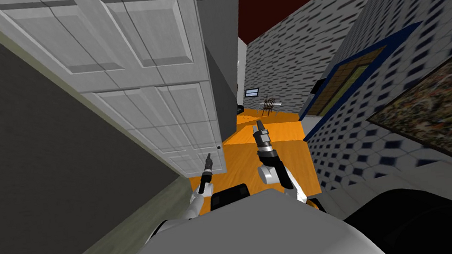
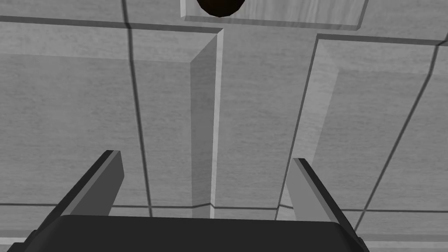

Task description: Push the door open

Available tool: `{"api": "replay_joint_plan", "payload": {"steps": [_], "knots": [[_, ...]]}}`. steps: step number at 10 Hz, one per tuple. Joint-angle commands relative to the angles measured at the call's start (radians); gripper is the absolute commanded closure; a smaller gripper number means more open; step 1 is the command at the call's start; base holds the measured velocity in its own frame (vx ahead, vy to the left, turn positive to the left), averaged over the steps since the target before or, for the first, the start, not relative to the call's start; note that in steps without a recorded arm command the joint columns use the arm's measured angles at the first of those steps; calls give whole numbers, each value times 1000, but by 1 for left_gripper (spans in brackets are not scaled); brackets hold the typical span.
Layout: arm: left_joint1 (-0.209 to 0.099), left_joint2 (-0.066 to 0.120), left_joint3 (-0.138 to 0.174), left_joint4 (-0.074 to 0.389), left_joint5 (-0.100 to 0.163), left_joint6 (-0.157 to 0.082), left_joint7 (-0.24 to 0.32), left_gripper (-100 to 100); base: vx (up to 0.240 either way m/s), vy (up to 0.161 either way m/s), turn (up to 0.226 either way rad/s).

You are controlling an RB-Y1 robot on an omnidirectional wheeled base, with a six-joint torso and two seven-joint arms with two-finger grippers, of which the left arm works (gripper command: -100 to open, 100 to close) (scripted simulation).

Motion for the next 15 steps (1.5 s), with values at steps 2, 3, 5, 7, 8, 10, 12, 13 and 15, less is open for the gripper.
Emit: {"api": "replay_joint_plan", "payload": {"steps": [2,3,5,7,8,10,12,13,15], "knots": [[-17,-9,-2,36,-1,-20,3,-100,-35,-47,12],[-18,-11,-3,37,-1,-20,4,-100,-88,-99,68],[-19,-16,-5,38,-3,-21,6,-100,-119,-129,-9],[-21,-16,-5,42,-3,-22,7,-100,-94,-84,0],[-21,10,-4,42,-2,-23,6,-100,96,29,-4],[-22,33,-2,43,-1,-24,5,-100,185,41,-12],[-22,50,2,44,2,-25,3,-100,230,-12,-29],[-22,47,3,44,3,-26,2,-100,242,-89,-39],[-22,19,7,45,5,-27,0,-100,179,-82,-25]]}}
